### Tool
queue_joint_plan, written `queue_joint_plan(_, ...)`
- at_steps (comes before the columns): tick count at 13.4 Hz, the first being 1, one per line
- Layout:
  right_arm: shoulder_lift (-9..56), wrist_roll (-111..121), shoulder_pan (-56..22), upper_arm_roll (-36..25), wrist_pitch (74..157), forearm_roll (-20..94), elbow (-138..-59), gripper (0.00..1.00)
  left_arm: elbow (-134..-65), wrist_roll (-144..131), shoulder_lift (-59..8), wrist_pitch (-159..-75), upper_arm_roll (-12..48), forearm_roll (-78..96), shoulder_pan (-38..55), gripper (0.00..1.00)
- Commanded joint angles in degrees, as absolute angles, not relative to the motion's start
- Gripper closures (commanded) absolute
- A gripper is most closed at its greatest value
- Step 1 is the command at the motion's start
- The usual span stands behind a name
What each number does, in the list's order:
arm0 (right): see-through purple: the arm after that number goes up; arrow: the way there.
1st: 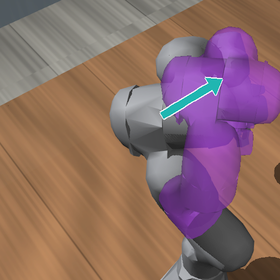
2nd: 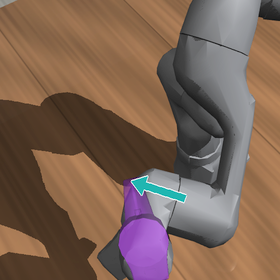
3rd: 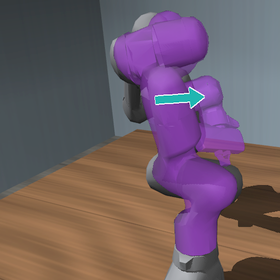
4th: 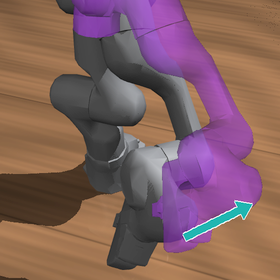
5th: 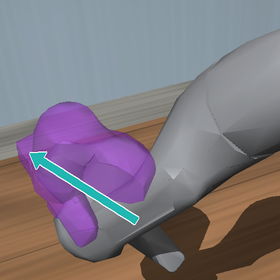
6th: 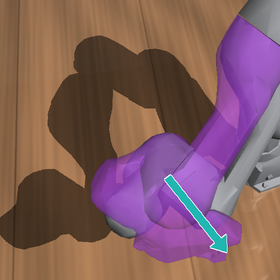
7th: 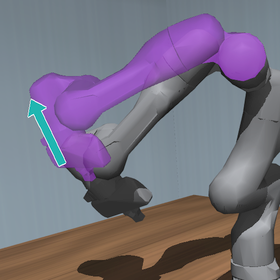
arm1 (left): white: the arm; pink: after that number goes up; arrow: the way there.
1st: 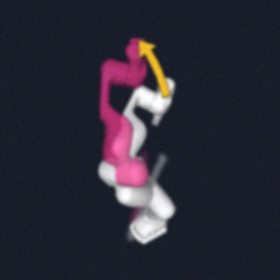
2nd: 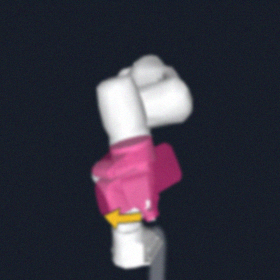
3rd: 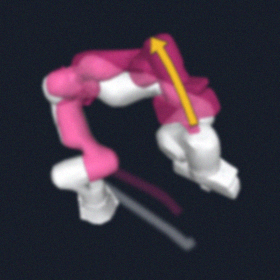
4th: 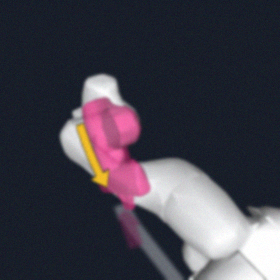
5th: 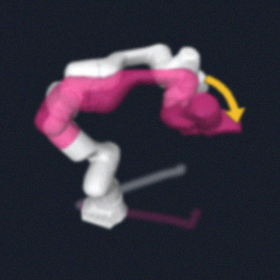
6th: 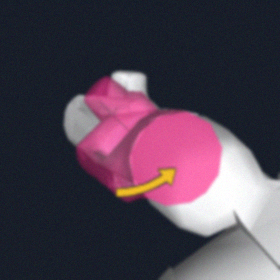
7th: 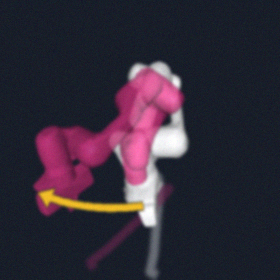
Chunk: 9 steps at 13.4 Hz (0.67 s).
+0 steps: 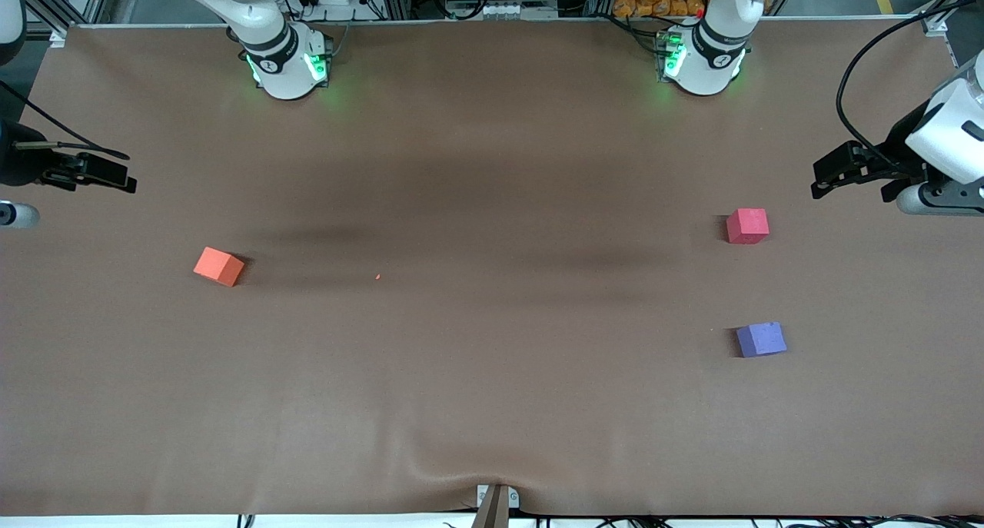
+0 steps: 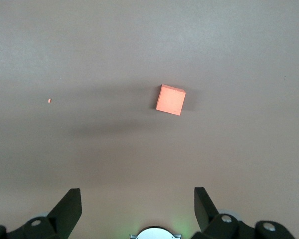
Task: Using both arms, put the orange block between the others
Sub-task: 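Move the right gripper toward the orange cube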
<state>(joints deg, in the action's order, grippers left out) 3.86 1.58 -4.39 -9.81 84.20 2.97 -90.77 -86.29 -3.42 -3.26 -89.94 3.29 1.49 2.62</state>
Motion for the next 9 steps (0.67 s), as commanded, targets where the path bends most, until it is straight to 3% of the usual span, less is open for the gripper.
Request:
queue_joint_plan(1, 6.14, 0.44, -4.57, -9.76, 86.39, 2.64, -90.18, 0.0, -86.04, -3.6, -3.34, -89.82, 3.52, 1.76, 2.29, 0.0)
queue_joint_plan(9, 17.74, 1.05, -4.31, -9.76, 94.38, 2.55, -90.17, 0.0, -86.04, -3.6, -3.34, -89.83, 3.52, 1.76, 2.37, 0.0)
